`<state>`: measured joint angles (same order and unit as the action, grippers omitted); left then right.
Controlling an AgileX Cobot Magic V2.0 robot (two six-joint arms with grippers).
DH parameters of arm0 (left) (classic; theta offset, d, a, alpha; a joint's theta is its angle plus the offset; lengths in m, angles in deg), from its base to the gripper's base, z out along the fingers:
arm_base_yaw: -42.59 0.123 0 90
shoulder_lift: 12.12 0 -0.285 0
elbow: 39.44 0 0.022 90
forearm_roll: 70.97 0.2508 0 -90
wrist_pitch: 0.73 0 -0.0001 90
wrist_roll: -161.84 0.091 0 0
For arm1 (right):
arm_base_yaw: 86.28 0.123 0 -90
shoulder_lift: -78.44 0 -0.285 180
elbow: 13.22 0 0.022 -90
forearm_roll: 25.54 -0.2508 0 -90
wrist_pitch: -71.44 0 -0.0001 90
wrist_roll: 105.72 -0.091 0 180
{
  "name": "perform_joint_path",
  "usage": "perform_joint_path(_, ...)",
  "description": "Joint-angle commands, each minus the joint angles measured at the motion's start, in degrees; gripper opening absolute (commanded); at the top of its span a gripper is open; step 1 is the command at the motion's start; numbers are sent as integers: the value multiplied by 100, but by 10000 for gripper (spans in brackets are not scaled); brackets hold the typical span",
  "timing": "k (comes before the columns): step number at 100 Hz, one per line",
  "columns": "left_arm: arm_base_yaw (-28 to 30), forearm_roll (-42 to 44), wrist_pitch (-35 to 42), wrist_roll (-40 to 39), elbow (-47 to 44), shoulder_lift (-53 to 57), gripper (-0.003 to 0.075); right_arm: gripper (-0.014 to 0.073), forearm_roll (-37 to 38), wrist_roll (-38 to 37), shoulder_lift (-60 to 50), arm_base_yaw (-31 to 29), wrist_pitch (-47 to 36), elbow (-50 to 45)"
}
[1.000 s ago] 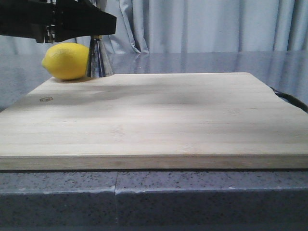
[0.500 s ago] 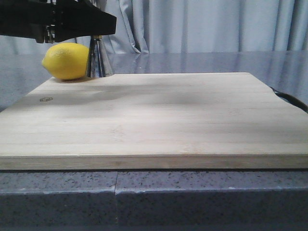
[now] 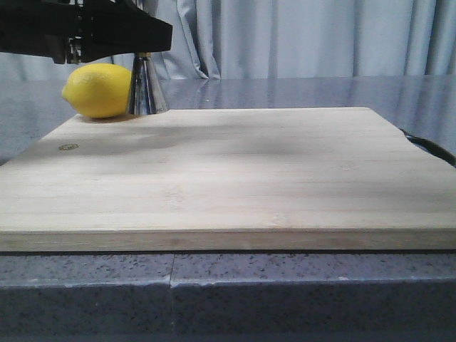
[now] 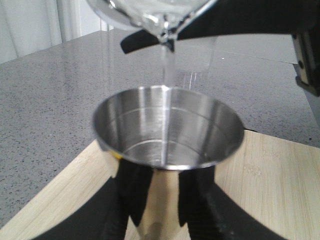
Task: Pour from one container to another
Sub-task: 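Tilt the beaker with the right gripper, pouring liquid into the jigger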
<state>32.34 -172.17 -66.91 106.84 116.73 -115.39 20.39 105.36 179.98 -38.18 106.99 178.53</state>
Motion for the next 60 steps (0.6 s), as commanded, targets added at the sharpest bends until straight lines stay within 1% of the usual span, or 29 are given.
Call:
perform_joint_path(1,-39,-481,-584,-43,178,211,216,297,264,53,-248,14,-361,225)
perform_joint_path(11,-39,-481,-584,-43,178,211,216,297,273,62,-248,14,-460,225)
perform_joint_path(24,-39,-481,-584,-43,178,211,203,297,273,291,-248,14,-483,225)
perform_joint_path(37,-39,-481,-584,-43,178,211,186,297,276,359,-248,14,-483,225)
perform_joint_path(60,-39,-481,-584,-43,178,211,185,297,322,479,-248,14,-483,225)
